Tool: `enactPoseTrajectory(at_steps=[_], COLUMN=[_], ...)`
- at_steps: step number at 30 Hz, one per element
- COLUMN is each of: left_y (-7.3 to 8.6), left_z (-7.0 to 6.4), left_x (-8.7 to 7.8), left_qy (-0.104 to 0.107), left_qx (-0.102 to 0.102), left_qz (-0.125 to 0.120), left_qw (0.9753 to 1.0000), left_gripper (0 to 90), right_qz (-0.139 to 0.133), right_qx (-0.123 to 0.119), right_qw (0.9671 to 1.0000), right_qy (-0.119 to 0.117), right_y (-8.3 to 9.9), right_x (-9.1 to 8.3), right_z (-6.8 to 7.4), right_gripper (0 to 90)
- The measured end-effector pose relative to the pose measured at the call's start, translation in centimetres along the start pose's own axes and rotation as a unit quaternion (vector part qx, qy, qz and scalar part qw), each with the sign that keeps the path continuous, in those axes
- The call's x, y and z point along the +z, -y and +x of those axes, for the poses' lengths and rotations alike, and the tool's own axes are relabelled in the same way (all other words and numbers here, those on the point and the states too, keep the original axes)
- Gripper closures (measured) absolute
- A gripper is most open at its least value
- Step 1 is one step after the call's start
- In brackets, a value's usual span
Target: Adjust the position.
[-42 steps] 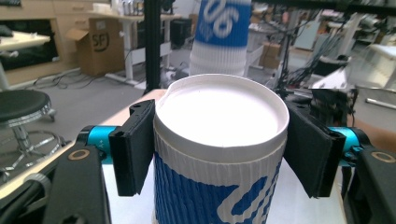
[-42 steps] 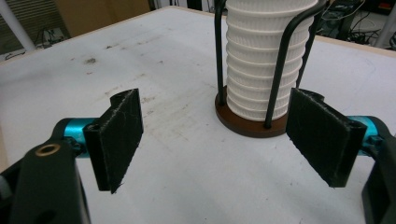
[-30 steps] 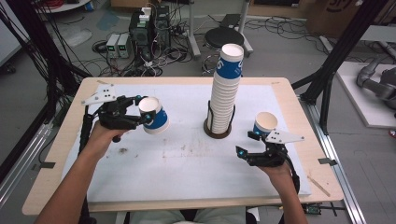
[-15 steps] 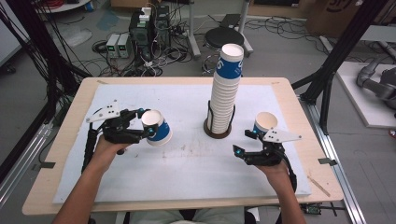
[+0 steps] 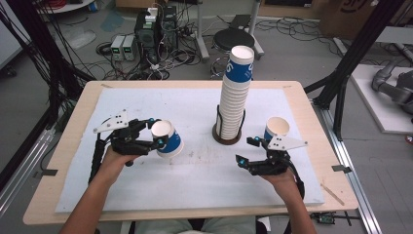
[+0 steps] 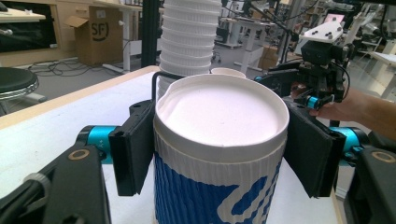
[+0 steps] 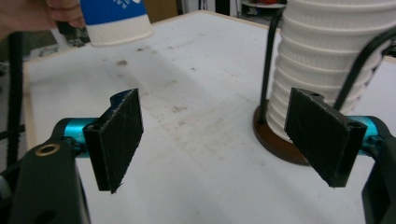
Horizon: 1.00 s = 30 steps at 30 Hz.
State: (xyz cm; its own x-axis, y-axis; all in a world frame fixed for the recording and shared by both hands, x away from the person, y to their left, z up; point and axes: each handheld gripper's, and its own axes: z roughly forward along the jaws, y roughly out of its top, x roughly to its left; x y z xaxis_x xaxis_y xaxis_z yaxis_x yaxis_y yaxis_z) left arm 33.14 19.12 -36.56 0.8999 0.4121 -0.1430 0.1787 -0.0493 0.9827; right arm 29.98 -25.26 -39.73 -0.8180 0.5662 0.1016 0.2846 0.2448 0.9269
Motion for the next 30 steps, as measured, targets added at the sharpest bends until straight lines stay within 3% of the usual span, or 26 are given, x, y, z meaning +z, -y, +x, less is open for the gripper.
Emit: enactPoseTrajectory(at_steps=[10, 14, 19, 30], left_y=[-0.1, 0.0, 0.3, 0.7], left_z=[-1.2, -1.4, -1.7, -2.7], left_x=[1.1, 1.4, 1.9, 3.0], left_qy=[0.022, 0.029, 0.04, 0.072], left_qx=[0.011, 0.012, 0.009, 0.012], left_qz=[0.006, 0.006, 0.006, 0.015], left_qw=[0.9997, 0.9995, 0.9991, 0.9972], left_gripper=[30.5, 30.5, 30.5, 30.6], right_qz=[-0.006, -0.015, -0.008, -0.003], right_qx=[-0.003, -0.016, -0.032, -0.031], right_qw=[0.9993, 0.9976, 0.9959, 0.992], right_qy=[-0.037, -0.066, -0.084, -0.122], right_y=[-0.4, -0.9, -1.3, -1.8], right_x=[1.1, 1.8, 3.2, 5.6], right_z=[1.1, 1.9, 2.8, 4.0], right_gripper=[20.0, 20.0, 20.0, 20.0])
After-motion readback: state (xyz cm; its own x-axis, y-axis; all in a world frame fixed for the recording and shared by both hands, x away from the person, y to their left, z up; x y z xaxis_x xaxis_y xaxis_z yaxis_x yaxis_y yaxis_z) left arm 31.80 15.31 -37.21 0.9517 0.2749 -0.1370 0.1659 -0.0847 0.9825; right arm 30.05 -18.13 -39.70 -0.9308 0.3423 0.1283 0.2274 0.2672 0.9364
